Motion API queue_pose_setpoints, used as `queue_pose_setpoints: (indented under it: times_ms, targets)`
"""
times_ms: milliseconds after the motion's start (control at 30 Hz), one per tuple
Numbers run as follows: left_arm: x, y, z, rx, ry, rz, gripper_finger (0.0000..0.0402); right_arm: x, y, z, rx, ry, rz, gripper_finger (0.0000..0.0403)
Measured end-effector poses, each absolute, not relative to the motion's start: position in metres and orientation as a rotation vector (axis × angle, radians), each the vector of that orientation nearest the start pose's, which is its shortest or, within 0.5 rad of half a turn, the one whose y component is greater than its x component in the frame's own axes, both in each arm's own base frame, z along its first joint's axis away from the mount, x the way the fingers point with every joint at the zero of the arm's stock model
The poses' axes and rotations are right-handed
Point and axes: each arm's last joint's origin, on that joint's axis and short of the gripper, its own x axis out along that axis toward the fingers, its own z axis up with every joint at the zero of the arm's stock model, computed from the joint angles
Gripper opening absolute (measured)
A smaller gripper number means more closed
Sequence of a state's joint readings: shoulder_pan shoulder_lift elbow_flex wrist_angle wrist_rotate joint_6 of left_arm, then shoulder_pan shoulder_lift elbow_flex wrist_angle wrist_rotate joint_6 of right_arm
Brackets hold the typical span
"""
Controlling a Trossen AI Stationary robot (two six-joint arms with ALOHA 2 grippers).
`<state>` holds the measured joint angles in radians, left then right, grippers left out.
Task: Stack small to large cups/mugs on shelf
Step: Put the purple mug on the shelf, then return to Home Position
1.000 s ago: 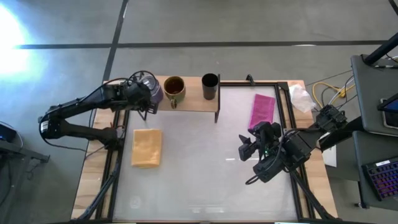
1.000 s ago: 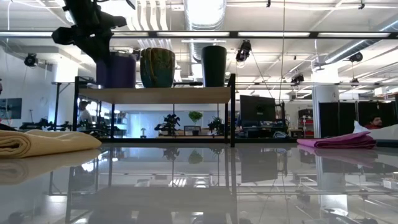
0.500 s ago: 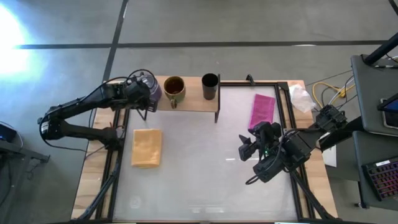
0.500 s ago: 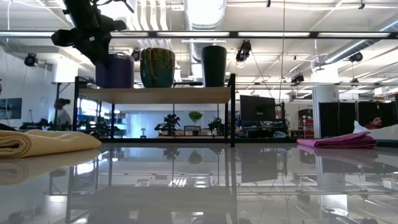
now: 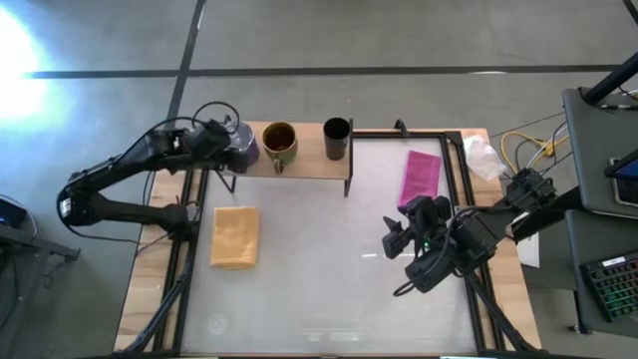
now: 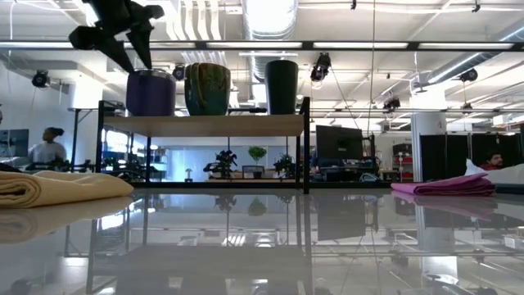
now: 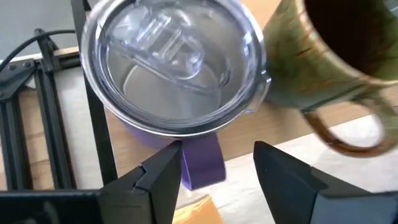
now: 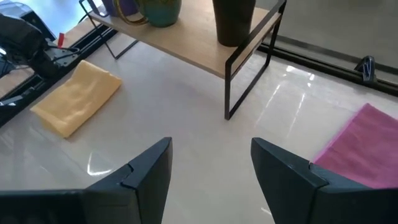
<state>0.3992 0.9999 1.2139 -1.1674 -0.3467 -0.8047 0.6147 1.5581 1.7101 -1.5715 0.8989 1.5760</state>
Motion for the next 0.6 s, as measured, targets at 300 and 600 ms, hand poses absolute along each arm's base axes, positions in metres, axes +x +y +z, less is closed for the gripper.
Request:
queue_pose_setpoints:
  times_ms: [300,600]
  targets:
    - [0.136,0.053,0.39,-0.748,0.494,0.859,0.0186,0.227,0.134,0.385,0.364,0.661,-0.784,0.021]
    - [0.162,0.007,0.441,-0.502,0.032,0.102,0.0187,0.23,0.153,0.404,0.385,0.684,-0.55,0.021]
